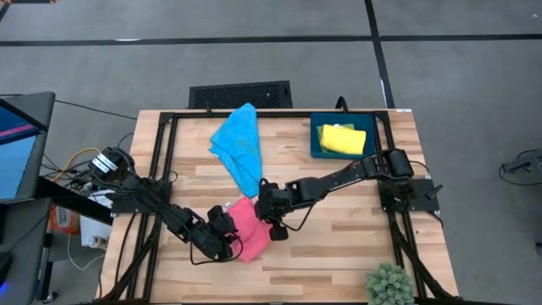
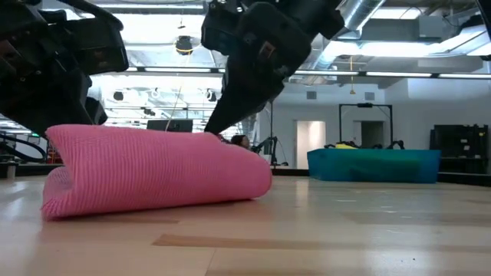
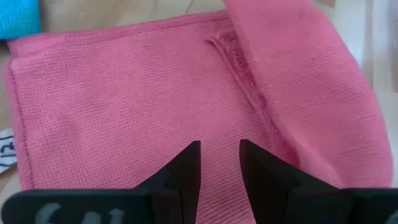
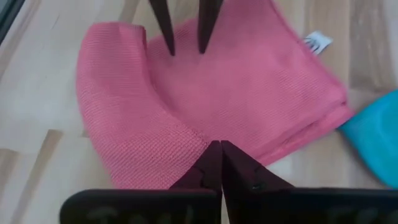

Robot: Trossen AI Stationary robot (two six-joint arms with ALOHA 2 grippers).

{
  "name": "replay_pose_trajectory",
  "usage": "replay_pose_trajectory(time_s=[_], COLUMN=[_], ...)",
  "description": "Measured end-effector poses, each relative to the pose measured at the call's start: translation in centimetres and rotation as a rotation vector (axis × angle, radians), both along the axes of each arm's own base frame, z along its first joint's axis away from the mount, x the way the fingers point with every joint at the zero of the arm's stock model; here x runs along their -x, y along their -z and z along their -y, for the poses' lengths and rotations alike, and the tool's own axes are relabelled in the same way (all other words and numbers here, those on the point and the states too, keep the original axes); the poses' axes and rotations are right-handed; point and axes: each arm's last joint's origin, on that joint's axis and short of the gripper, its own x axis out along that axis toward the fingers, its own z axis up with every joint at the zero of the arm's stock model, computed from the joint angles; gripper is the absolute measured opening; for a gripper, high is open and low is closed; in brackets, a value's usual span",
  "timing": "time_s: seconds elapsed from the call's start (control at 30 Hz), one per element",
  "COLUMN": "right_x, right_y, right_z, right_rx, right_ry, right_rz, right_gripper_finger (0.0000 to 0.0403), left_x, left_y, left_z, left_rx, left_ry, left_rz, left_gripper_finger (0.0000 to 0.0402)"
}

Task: Fold microfiber towels
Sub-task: Fold the pink microfiber towel

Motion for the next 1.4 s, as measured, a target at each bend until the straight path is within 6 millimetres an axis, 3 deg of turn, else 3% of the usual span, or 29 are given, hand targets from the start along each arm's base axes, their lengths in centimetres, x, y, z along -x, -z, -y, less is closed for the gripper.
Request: replay_pose_trajectory(time_s=[0.23, 0.5, 0.6, 0.83, 1.03, 1.2, 1.4], right_x=[-0.4, -0.3, -0.2, -0.4, 1.0, 2.0, 1.9], right_y=[-0.1, 0.6, 0.8, 0.7, 0.9, 2.7, 2.5], right_z=[1.4, 1.5, 1.1, 1.6, 1.5, -0.2, -1.5], right_rx=[0.017, 0.006, 0.003, -0.030, -0.257, -0.194, -0.139], right_ry=[0.006, 0.012, 0.002, 0.024, -0.057, -0.082, -0.086], right_rz=[0.031, 0.058, 0.061, 0.072, -0.126, -0.251, -0.202], right_gripper_finger=[0.0014, 0.0049, 0.0059, 0.0067, 0.0067, 0.0067, 0.0088], left_x=[0.2, 1.8, 1.5, 0.4, 0.9, 1.3, 1.3], left_y=[-1.5, -3.7, -4.2, -5.8, -5.0, -4.5, -4.5], left_z=[-0.1, -1.1, -0.8, 0.6, 0.3, 0.1, 0.0], left_rx=[0.047, 0.093, 0.104, 0.074, 0.033, 0.025, 0.018], left_ry=[-0.013, -0.081, -0.090, 0.071, 0.055, 0.030, 0.026], left_rz=[0.041, 0.025, 0.095, 0.297, 0.210, 0.158, 0.156], left_gripper_finger=[0.0103, 0.0103, 0.0103, 0.0103, 0.0103, 0.0103, 0.0103])
